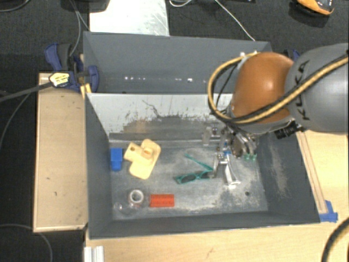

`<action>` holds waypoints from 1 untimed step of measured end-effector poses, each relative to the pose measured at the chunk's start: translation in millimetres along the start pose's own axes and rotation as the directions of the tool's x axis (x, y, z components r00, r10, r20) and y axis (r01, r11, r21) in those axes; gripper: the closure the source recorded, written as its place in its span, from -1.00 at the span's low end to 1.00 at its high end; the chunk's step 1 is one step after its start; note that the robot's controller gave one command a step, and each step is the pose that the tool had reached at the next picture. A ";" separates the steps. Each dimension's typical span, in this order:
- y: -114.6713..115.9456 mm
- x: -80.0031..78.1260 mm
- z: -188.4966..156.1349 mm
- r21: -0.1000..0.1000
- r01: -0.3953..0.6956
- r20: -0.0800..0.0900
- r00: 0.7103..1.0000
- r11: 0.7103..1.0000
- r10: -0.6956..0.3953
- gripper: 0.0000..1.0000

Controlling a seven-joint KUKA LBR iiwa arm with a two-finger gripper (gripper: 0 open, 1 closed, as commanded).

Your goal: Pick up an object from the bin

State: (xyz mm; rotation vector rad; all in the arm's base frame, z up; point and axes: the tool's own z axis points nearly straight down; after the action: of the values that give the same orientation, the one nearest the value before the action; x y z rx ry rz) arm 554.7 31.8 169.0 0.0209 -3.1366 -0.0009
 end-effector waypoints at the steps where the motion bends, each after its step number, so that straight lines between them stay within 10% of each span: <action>1: -0.2 -1.7 -4.5 0.000 -0.001 0.008 1.000 1.000 0.001 -1.00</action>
Offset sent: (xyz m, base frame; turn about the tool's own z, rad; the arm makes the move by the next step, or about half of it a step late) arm -0.0202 -0.0292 -0.0580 -0.0717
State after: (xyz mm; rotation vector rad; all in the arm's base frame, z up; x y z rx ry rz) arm 556.5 31.6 173.5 0.0190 -3.1448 -0.0011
